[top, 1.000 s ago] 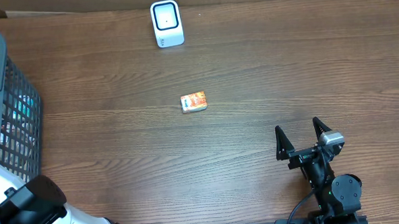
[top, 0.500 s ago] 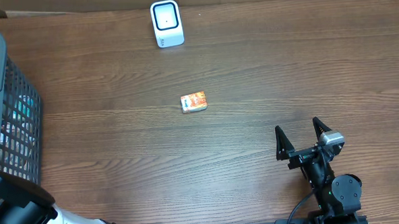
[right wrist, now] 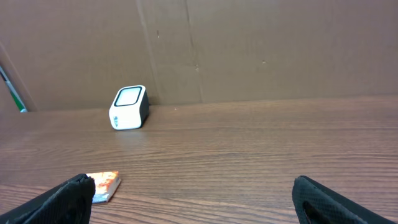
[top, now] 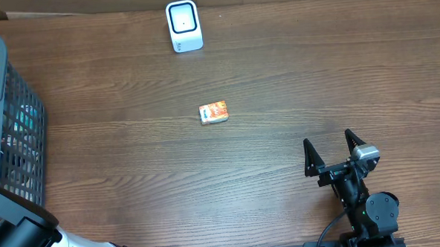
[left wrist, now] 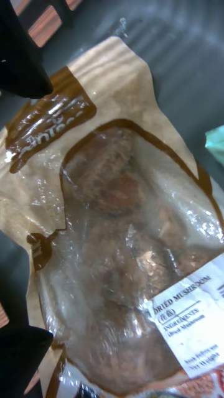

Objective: Scan the item barcode

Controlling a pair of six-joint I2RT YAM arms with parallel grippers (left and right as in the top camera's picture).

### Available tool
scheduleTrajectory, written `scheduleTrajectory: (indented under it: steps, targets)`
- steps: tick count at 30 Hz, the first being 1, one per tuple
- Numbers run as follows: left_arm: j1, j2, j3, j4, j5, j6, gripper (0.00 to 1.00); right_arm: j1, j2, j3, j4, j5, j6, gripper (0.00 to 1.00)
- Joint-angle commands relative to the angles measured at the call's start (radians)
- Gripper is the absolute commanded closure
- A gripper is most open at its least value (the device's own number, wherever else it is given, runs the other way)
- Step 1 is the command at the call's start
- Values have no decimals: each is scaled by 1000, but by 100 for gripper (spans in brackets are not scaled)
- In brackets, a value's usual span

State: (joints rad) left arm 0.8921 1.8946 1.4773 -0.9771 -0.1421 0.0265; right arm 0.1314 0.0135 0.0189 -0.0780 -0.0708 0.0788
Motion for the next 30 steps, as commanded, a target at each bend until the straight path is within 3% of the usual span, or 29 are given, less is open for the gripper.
scheduleTrajectory:
  steps: [1,17,26,30]
  targets:
    - [-3,-1,-35,27,13,77,0,-3,-11,-11,4,2,2,0]
    - [-2,7,-126,153,7,154,0,-3,-11,-11,4,2,2,0]
    - [-3,114,-129,139,5,160,0,-3,-11,-11,4,2,2,0]
    - [-4,143,-129,139,23,161,8,-3,-11,-11,4,2,2,0]
